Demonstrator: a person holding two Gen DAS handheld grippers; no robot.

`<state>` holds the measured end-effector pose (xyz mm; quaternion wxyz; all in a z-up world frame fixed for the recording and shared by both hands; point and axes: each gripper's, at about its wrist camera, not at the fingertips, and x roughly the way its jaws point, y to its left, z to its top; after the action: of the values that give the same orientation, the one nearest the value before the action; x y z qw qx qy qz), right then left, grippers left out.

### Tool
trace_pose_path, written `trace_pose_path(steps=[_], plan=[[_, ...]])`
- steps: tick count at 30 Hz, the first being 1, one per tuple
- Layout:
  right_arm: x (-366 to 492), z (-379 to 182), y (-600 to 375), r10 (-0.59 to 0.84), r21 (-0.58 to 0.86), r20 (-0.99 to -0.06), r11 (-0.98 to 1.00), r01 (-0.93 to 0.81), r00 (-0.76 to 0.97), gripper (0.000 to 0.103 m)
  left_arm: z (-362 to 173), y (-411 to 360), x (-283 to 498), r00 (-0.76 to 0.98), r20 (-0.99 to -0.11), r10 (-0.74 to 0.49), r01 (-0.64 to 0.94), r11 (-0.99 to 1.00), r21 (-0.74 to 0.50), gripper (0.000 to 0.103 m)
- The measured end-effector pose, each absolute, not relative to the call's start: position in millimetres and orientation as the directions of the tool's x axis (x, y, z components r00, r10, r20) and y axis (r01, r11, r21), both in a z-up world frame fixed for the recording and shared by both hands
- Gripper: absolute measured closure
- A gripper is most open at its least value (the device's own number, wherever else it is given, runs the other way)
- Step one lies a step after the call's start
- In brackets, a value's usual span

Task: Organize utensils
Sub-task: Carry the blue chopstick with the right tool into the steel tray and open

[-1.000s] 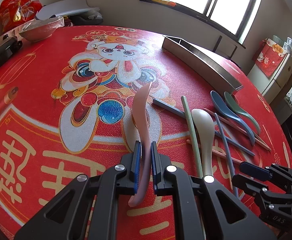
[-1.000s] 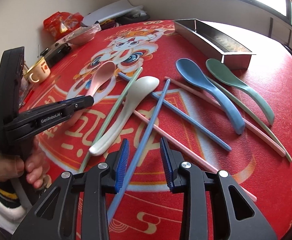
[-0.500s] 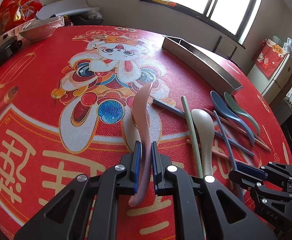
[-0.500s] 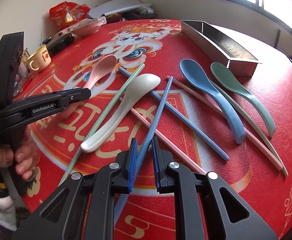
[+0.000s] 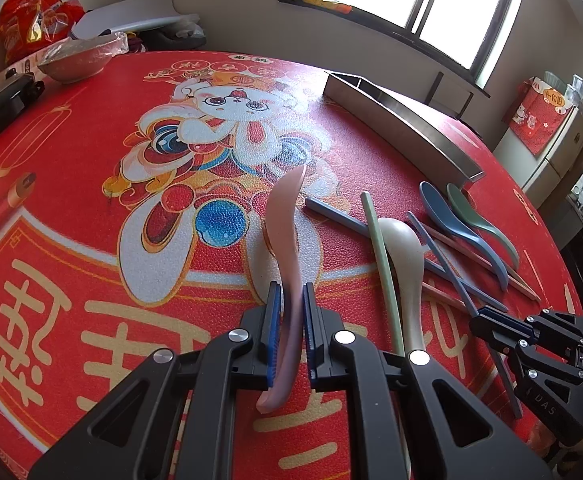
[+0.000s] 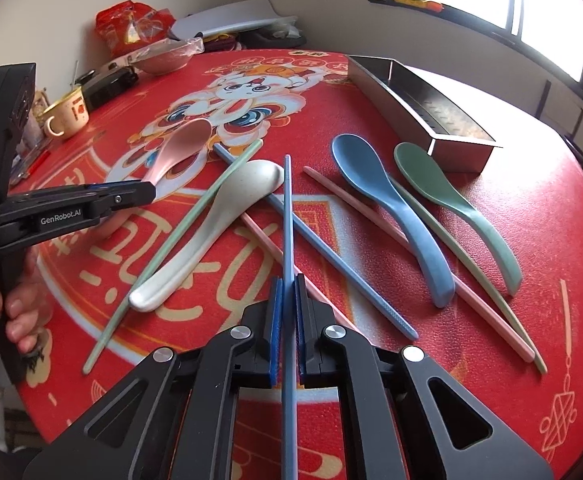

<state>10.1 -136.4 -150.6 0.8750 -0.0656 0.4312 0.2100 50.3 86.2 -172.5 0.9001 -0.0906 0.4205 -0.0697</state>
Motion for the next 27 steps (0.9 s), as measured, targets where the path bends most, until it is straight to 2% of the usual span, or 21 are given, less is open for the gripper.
trace_pose_path(steps=[14,18,27], plan=[[6.6,-146.0,-147.5,0.354,0.114,-0.750,0.901,-0.418,0.559,0.097,-172.1,85.6,51.0,0.637,-0.746,-0.196,0.049,0.976,-0.214,0.092],[6.4,-143.8,-154.4,0.377,0.148,-0.735,0.900,-0.410,0.563,0.097,-171.0,86.3,50.7,0.643,-0.742,-0.191,0.046,0.976,-0.212,0.096],[8.1,-141.0,-164.0,0.428,0.212,-0.710,0.887,-0.410,0.559,0.097,-166.6,92.5,45.7,0.671,-0.718,-0.186,0.029,0.974,-0.225,0.096]])
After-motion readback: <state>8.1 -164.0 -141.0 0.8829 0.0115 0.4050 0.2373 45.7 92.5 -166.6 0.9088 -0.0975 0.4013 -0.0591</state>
